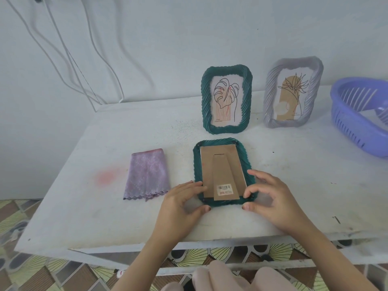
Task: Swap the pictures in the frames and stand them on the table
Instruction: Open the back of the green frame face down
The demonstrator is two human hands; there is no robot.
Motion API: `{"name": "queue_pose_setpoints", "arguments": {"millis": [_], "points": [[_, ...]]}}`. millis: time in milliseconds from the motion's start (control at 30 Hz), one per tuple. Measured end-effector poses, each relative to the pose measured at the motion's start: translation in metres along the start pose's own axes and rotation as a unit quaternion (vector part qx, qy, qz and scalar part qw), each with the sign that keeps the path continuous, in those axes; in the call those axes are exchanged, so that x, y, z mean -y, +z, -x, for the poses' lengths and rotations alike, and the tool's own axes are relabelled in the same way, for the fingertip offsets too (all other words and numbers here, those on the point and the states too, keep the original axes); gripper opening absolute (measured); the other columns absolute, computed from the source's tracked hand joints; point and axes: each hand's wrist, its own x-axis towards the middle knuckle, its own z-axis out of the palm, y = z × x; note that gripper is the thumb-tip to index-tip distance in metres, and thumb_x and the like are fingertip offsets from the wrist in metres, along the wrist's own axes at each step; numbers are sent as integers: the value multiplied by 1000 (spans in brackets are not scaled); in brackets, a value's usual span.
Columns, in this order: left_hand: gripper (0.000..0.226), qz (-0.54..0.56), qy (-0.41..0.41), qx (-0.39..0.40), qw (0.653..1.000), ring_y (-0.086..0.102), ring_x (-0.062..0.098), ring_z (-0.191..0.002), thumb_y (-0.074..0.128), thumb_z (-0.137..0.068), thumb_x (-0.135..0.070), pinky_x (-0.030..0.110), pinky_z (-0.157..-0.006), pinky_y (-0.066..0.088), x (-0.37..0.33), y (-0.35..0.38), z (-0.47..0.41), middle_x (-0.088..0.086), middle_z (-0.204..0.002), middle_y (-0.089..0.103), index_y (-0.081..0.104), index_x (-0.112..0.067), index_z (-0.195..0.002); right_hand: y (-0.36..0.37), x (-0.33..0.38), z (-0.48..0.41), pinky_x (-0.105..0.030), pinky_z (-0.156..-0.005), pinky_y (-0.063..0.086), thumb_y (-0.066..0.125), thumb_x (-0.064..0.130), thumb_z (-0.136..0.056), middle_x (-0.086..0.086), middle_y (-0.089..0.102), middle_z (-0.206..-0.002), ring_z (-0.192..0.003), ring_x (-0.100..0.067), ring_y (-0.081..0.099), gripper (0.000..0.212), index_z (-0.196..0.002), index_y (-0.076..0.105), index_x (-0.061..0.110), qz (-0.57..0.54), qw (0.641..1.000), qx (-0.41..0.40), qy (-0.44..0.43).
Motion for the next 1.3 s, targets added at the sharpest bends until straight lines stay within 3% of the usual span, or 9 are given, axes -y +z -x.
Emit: {"name": "queue_pose_setpoints", "arguments": {"millis": [133,300,400,500,700,900,1167,1300], "points": [[30,13,-9,-9,1000,47,-4,-117,81,-68,-23,19,-102,31,2,2,0,-24,-114,57,71,-34,-94,-1,2,-3,-2,-91,22,66,56,-56,30,50,-120,-114,11,42,28,-79,64,40,14,1000,-1,-13],[16,-3,14,-9,1000,52,8,-115,80,-68,-22,18,-98,31,2,3,2,-6,-113,66,76,-24,-84,-1,2,-3,0,-91,21,65,56,-55,31,50,-118,-112,14,42,28,-78,65,40,10,1000,0,-16],[21,-56,61,-12,997,58,14,-110,67,-72,-39,29,-98,34,3,3,1,1,-106,70,76,-24,-82,-1,1,-4,-5,-92,23,64,57,-56,31,50,-118,-114,11,43,27,-77,64,41,12,1000,1,-18],[25,-106,89,-16,990,62,21,-107,57,-73,-42,40,-97,35,3,4,-1,-1,-103,71,75,-25,-77,-1,0,-4,-16,-94,28,64,58,-57,30,51,-119,-114,6,45,27,-77,64,41,19,999,4,-27],[22,-75,63,3,995,53,12,-113,56,-74,-41,36,-96,33,3,3,1,-1,-109,69,73,-28,-78,-1,0,-5,-16,-94,26,63,59,-57,31,50,-119,-114,9,42,24,-77,64,44,25,999,7,-35],[20,-134,92,9,987,61,18,-110,54,-80,-38,38,-99,35,0,4,7,-2,-110,69,72,-31,-86,-1,-1,-4,-5,-93,22,63,59,-58,32,49,-119,-114,15,40,28,-79,64,41,27,999,8,-39],[26,-165,101,11,981,63,15,-107,52,-82,-37,30,-96,41,-1,4,8,-3,-109,69,72,-29,-97,-1,-1,-4,-1,-92,20,64,58,-58,32,50,-119,-115,15,40,24,-77,64,44,17,999,7,-34],[28,-173,109,11,979,63,17,-107,51,-83,-36,33,-96,43,0,6,8,-1,-109,69,72,-28,-99,-2,0,-3,1,-92,18,66,56,-58,32,49,-119,-115,17,38,20,-75,64,47,18,999,10,-30]]}}
